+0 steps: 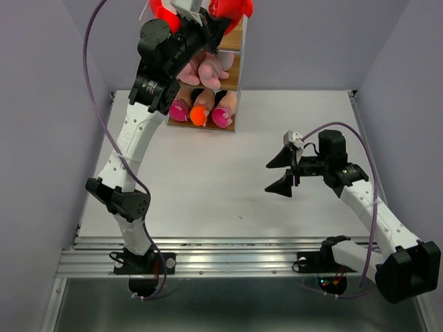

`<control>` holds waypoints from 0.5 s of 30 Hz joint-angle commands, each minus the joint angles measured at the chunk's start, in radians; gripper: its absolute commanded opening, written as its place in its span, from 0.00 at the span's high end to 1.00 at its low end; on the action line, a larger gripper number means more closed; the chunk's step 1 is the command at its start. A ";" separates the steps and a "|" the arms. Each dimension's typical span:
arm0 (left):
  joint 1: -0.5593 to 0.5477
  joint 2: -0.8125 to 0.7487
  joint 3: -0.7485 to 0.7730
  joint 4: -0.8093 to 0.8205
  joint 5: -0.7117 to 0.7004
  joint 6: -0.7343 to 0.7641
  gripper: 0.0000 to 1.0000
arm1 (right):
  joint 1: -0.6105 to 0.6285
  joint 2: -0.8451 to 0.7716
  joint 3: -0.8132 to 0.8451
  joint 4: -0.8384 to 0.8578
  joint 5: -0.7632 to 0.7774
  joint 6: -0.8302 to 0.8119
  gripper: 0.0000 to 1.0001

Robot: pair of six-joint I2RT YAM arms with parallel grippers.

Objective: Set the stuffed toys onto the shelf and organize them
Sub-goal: Grab a stuffed toy with the left arm

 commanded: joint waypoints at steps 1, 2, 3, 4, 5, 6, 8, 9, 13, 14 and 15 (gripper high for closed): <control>-0.023 -0.127 -0.110 0.059 0.072 0.038 1.00 | -0.015 -0.032 0.006 0.026 0.014 0.004 0.00; -0.054 -0.153 -0.144 0.044 0.066 0.059 1.00 | -0.024 -0.048 0.009 0.029 0.022 0.018 0.00; -0.074 -0.182 -0.181 0.032 0.041 0.119 1.00 | -0.024 -0.051 0.029 0.029 0.049 0.039 0.00; -0.100 -0.208 -0.216 0.003 0.018 0.148 1.00 | -0.024 -0.049 0.047 0.028 0.072 0.070 0.00; -0.153 -0.265 -0.288 -0.036 -0.026 0.174 1.00 | -0.024 -0.045 0.073 0.023 0.129 0.151 0.00; -0.180 -0.295 -0.328 -0.050 -0.051 0.196 1.00 | -0.024 -0.040 0.102 0.008 0.153 0.177 0.00; -0.230 -0.381 -0.458 -0.083 -0.113 0.227 1.00 | -0.046 -0.036 0.235 -0.081 0.203 0.220 0.00; -0.252 -0.414 -0.513 -0.084 -0.179 0.227 1.00 | -0.046 -0.031 0.294 -0.116 0.250 0.233 0.00; -0.333 -0.593 -0.820 -0.068 -0.362 0.204 1.00 | -0.064 0.007 0.593 -0.286 0.377 0.351 0.00; -0.338 -0.619 -0.866 -0.058 -0.405 0.176 1.00 | -0.064 0.013 0.686 -0.307 0.388 0.366 0.00; -0.344 -0.645 -0.912 -0.051 -0.417 0.170 1.00 | -0.064 0.018 0.719 -0.325 0.384 0.417 0.00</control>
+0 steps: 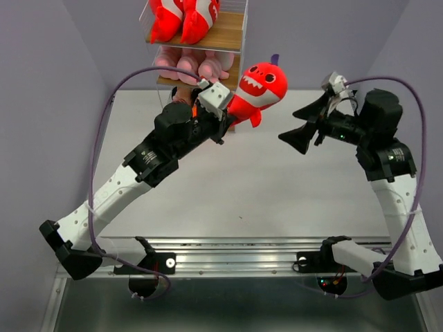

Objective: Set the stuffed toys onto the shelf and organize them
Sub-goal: Grab a stuffed toy with the left arm, then pass the stuffed toy from the left arm to the right

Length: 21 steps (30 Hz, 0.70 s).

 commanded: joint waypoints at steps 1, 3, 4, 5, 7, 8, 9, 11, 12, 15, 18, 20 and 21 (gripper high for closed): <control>-0.028 -0.135 -0.163 0.069 -0.202 -0.012 1.00 | -0.007 0.003 0.246 -0.128 0.077 0.230 0.00; -0.055 -0.189 -0.272 0.072 -0.240 -0.017 1.00 | -0.007 0.014 0.286 -0.123 -0.017 0.304 0.00; -0.087 -0.204 -0.301 0.072 -0.259 -0.020 1.00 | -0.007 0.023 0.302 -0.123 -0.039 0.398 0.00; -0.102 -0.232 -0.359 0.075 -0.272 -0.023 1.00 | -0.007 0.047 0.311 -0.123 -0.061 0.440 0.00; -0.136 -0.268 -0.410 0.089 -0.321 -0.032 1.00 | -0.007 0.068 0.322 -0.102 -0.080 0.559 0.00; -0.154 -0.278 -0.453 0.104 -0.340 -0.035 1.00 | -0.007 0.075 0.308 -0.082 -0.069 0.604 0.00; -0.191 -0.286 -0.471 0.112 -0.378 -0.041 1.00 | -0.007 0.084 0.278 -0.042 -0.044 0.632 0.00; -0.248 -0.299 -0.502 0.127 -0.439 -0.047 1.00 | -0.007 0.112 0.253 -0.014 -0.021 0.712 0.00; -0.262 -0.298 -0.508 0.132 -0.452 -0.052 1.00 | -0.007 0.126 0.251 -0.017 -0.018 0.735 0.00; -0.300 -0.290 -0.510 0.140 -0.489 -0.060 1.00 | -0.007 0.155 0.245 -0.013 0.026 0.726 0.00; -0.320 -0.283 -0.510 0.150 -0.496 -0.072 1.00 | -0.007 0.178 0.245 -0.040 0.109 0.662 0.00; -0.328 -0.275 -0.510 0.178 -0.493 -0.076 1.00 | -0.007 0.198 0.227 -0.054 0.109 0.646 0.00; -0.329 -0.272 -0.507 0.180 -0.493 -0.078 1.00 | 0.005 0.204 0.216 -0.052 0.097 0.646 0.00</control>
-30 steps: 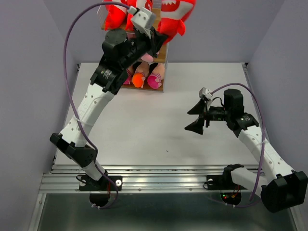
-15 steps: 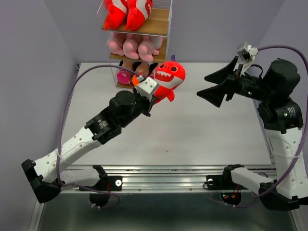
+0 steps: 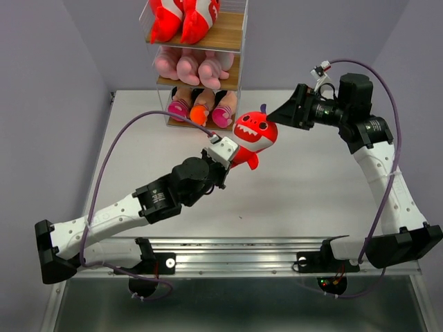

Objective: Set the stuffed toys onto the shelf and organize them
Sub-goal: Pass the stuffed toy from the left arm to the right

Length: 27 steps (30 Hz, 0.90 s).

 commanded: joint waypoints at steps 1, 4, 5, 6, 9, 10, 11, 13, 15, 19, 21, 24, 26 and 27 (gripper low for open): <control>-0.014 -0.002 0.014 0.116 -0.053 -0.020 1.00 | 0.024 -0.019 -0.014 0.033 0.018 0.000 0.00; -0.016 0.012 0.022 0.120 -0.050 -0.026 1.00 | 0.035 -0.016 -0.076 0.097 -0.077 0.033 0.02; -0.017 0.023 0.025 0.120 -0.050 -0.026 1.00 | 0.035 -0.013 -0.093 0.118 -0.106 0.071 0.04; -0.017 0.027 0.029 0.123 -0.047 -0.026 1.00 | 0.035 -0.016 -0.108 0.141 -0.158 0.088 0.07; -0.017 0.044 0.035 0.129 -0.055 -0.026 1.00 | 0.045 -0.021 -0.157 0.204 -0.207 0.121 0.20; -0.017 0.046 0.037 0.131 -0.056 -0.035 1.00 | 0.054 -0.024 -0.166 0.213 -0.212 0.124 0.24; -0.017 0.049 0.039 0.141 -0.058 -0.055 1.00 | 0.054 -0.027 -0.177 0.222 -0.212 0.125 0.28; -0.017 0.047 0.039 0.154 -0.043 -0.061 1.00 | 0.054 -0.033 -0.208 0.263 -0.233 0.131 0.47; -0.017 0.047 0.037 0.172 -0.011 -0.084 1.00 | 0.054 -0.042 -0.261 0.323 -0.299 0.156 0.66; -0.016 0.009 0.022 0.204 0.112 -0.136 0.52 | 0.045 -0.051 -0.315 0.503 -0.463 0.108 0.78; -0.010 -0.023 0.000 0.221 0.215 -0.169 0.18 | 0.032 -0.045 -0.280 0.503 -0.552 0.038 0.91; 0.044 -0.110 -0.027 0.218 0.365 -0.210 0.01 | -0.007 -0.039 -0.245 0.500 -0.626 -0.071 0.99; 0.129 -0.188 -0.041 0.197 0.462 -0.224 0.01 | -0.024 -0.040 -0.236 0.501 -0.658 -0.135 0.99; 0.165 -0.215 -0.055 0.189 0.540 -0.232 0.01 | -0.035 -0.042 -0.231 0.501 -0.683 -0.154 0.99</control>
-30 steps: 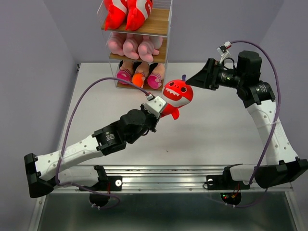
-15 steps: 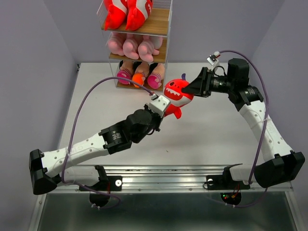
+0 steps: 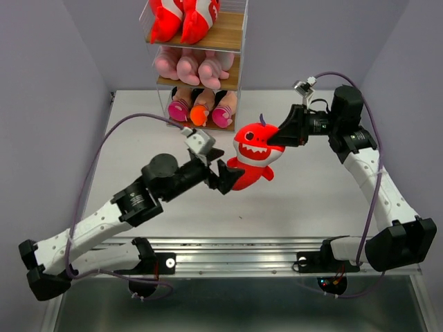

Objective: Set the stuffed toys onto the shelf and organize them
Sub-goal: Pass the stuffed toy from the left arm to the right

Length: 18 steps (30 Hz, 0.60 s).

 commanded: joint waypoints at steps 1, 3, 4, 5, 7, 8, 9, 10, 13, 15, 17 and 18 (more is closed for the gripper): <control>0.137 -0.168 -0.029 0.083 0.274 -0.064 0.01 | -0.034 -0.026 0.066 0.068 -0.171 -0.153 0.99; 0.242 -0.194 -0.039 0.069 0.407 -0.063 0.01 | -0.034 -0.026 0.071 0.070 -0.198 -0.162 0.99; 0.272 -0.197 -0.042 0.062 0.453 -0.069 0.01 | -0.034 -0.029 0.077 0.073 -0.203 -0.165 0.99; 0.298 -0.190 -0.048 0.059 0.504 -0.069 0.01 | -0.034 -0.030 0.081 0.076 -0.211 -0.173 0.99; 0.361 -0.159 -0.068 0.084 0.659 -0.107 0.01 | -0.034 -0.036 0.101 0.079 -0.234 -0.180 1.00; 0.377 -0.145 -0.098 0.135 0.705 -0.124 0.01 | -0.034 -0.039 0.110 0.079 -0.238 -0.183 0.99; 0.397 -0.133 -0.114 0.163 0.787 -0.142 0.01 | -0.034 -0.041 0.118 0.078 -0.249 -0.183 0.99; 0.403 -0.121 -0.128 0.193 0.820 -0.159 0.01 | -0.034 -0.044 0.127 0.078 -0.257 -0.186 0.99; 0.409 -0.095 -0.198 0.343 0.888 -0.228 0.01 | -0.034 -0.050 0.155 0.079 -0.271 -0.177 0.99; 0.409 -0.084 -0.226 0.396 0.894 -0.248 0.01 | -0.034 -0.052 0.178 0.081 -0.271 -0.167 0.99; 0.409 -0.081 -0.246 0.416 0.893 -0.250 0.01 | -0.034 -0.049 0.196 0.081 -0.268 -0.153 0.99; 0.409 -0.084 -0.255 0.428 0.891 -0.253 0.01 | -0.034 -0.046 0.213 0.081 -0.264 -0.150 0.99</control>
